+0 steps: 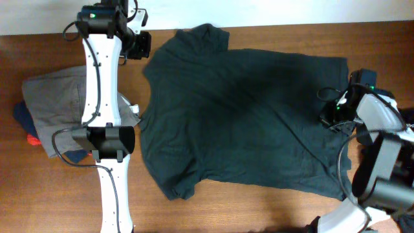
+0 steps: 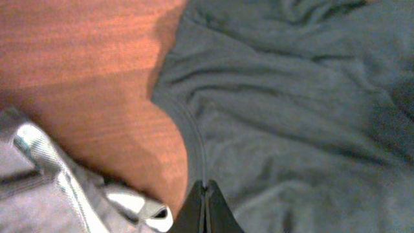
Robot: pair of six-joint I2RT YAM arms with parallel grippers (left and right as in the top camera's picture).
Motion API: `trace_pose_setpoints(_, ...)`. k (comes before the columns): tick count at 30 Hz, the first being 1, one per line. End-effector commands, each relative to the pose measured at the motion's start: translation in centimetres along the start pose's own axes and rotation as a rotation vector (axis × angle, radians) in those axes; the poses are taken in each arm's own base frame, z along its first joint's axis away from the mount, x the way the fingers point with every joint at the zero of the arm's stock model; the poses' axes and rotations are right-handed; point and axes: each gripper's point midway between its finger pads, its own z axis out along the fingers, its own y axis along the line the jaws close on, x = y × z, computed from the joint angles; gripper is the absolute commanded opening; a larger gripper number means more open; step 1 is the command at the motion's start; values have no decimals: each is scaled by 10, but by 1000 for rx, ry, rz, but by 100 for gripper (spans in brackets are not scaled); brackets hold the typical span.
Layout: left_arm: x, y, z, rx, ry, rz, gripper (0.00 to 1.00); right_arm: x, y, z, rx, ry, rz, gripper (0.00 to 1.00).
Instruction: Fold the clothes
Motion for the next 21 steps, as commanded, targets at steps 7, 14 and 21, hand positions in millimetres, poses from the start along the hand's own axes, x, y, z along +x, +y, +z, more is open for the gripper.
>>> trace_pose_setpoints(7,-5,-19,-59,58,-103,21,2,-14,-44,70,68,24,187,4)
trace_pose_setpoints(14,-8,-22,-86,52,-157,46,12,-81,-27,50,-169,-127,169,4)
trace_pose_setpoints(21,-8,-17,-96,9,-175,69,25,-106,26,-8,-434,-157,-31,47)
